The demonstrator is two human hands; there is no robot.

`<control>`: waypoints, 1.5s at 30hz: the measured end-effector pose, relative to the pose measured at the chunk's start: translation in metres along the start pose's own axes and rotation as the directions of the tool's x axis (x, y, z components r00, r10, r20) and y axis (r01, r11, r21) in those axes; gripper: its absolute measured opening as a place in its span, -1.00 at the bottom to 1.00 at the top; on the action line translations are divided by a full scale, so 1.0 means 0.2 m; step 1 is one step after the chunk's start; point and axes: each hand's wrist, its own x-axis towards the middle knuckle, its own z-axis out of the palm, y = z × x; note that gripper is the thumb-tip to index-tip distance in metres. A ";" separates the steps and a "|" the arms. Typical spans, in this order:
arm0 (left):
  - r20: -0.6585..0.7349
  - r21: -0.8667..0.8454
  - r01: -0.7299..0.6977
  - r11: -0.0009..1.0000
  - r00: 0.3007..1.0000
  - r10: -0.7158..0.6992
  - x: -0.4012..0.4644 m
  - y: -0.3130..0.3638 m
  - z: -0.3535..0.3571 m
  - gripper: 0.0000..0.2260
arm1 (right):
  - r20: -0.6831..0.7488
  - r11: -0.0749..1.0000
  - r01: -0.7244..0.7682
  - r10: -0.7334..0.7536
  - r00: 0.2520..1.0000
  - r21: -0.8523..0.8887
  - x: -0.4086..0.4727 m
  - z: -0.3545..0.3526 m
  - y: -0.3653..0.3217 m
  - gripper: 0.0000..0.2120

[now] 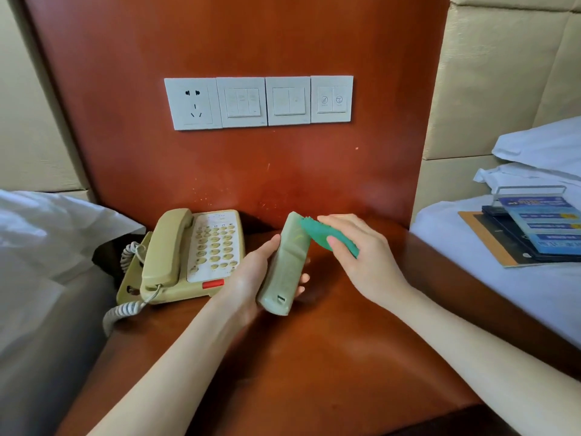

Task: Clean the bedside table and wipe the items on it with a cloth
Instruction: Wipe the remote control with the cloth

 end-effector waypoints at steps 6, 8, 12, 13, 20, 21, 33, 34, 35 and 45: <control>0.005 0.002 -0.024 1.000 1.000 0.024 -0.03 0.00 0.02 -0.59 | 0.181 0.945 0.312 -0.291 0.939 -0.099 -0.05 0.03 -0.07 -0.62; 0.014 0.006 -0.038 0.999 0.999 0.038 -0.04 0.01 0.02 -0.58 | 0.217 0.914 0.380 -0.346 0.913 -0.143 -0.05 0.03 -0.08 -0.62; 0.038 0.094 -0.056 0.994 0.998 0.052 -0.05 0.00 0.03 -0.58 | 0.141 0.911 0.311 -0.283 0.949 -0.269 -0.02 -0.02 -0.05 -0.63; 0.055 0.111 -0.059 0.992 0.997 0.053 -0.05 0.00 0.04 -0.58 | 0.099 0.928 0.260 -0.241 0.965 -0.267 -0.01 -0.03 -0.04 -0.63; 0.093 0.132 -0.128 0.983 0.989 0.116 -0.06 -0.03 0.07 -0.60 | 0.039 0.904 0.280 -0.283 0.958 -0.323 -0.04 -0.05 -0.06 -0.65; 0.078 0.128 -0.127 0.984 0.990 0.118 -0.06 -0.03 0.07 -0.59 | 0.075 0.875 0.347 -0.343 0.936 -0.338 -0.05 -0.04 -0.08 -0.66; 0.161 0.241 -0.147 0.959 0.981 0.110 -0.07 -0.05 0.07 -0.60 | -0.007 0.955 0.089 -0.095 0.995 -0.283 -0.02 -0.09 -0.01 -0.66; 0.186 0.242 -0.158 0.957 0.976 0.114 -0.07 -0.05 0.08 -0.61 | -0.024 0.964 0.039 -0.047 0.999 -0.264 -0.02 -0.10 0.00 -0.65; 0.206 0.239 -0.170 0.956 0.971 0.121 -0.07 -0.06 0.08 -0.61 | -0.032 0.966 0.018 -0.027 0.999 -0.257 -0.02 -0.10 0.00 -0.65; 0.018 0.175 -0.167 0.970 0.986 0.167 -0.06 -0.06 0.09 -0.48 | -0.244 0.983 0.056 -0.098 0.965 -0.175 -0.02 -0.09 -0.09 -0.70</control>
